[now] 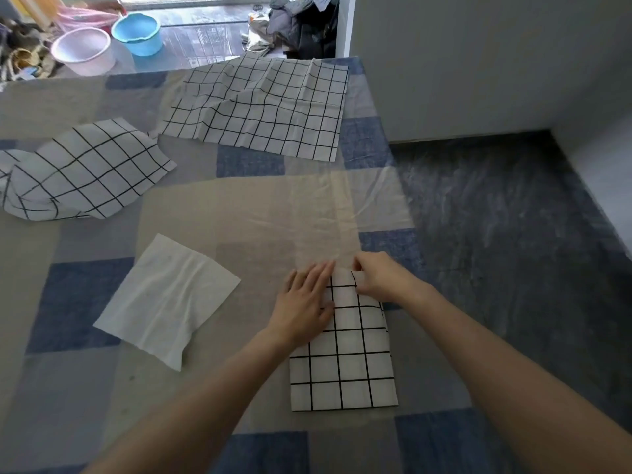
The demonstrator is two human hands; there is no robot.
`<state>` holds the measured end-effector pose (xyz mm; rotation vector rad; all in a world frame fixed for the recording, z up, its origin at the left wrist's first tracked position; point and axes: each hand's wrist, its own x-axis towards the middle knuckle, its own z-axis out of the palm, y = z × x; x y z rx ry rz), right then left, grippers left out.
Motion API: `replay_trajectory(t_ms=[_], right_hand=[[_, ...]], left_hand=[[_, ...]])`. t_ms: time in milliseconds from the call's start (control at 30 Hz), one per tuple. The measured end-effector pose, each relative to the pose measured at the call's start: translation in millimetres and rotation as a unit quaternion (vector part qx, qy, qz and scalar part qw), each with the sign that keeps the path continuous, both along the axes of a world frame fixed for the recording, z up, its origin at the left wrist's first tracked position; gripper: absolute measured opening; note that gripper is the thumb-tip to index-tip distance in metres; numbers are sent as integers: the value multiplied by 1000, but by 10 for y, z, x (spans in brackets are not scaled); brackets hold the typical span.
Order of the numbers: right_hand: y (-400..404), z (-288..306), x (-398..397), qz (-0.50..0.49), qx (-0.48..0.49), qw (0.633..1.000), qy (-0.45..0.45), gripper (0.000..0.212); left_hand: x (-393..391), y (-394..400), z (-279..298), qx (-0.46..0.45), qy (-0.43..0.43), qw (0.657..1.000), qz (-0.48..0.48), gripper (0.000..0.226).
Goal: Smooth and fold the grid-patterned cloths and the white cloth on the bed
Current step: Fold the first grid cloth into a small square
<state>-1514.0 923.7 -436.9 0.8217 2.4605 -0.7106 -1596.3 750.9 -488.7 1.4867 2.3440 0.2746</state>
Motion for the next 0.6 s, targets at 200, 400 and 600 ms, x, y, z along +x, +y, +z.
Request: replay_trajectory(t_ms=[200, 400, 600], right_hand=[[36, 235, -16, 21, -83, 994, 69, 10], [114, 637, 14, -31, -52, 979, 196, 13], [108, 1045, -9, -69, 44, 951, 297, 14]], left_hand=[[-434, 507, 507, -122, -28, 992, -24, 64], [-842, 471, 857, -91, -67, 993, 12, 10], [-1078, 415, 1532, 118, -17, 992, 26, 2]])
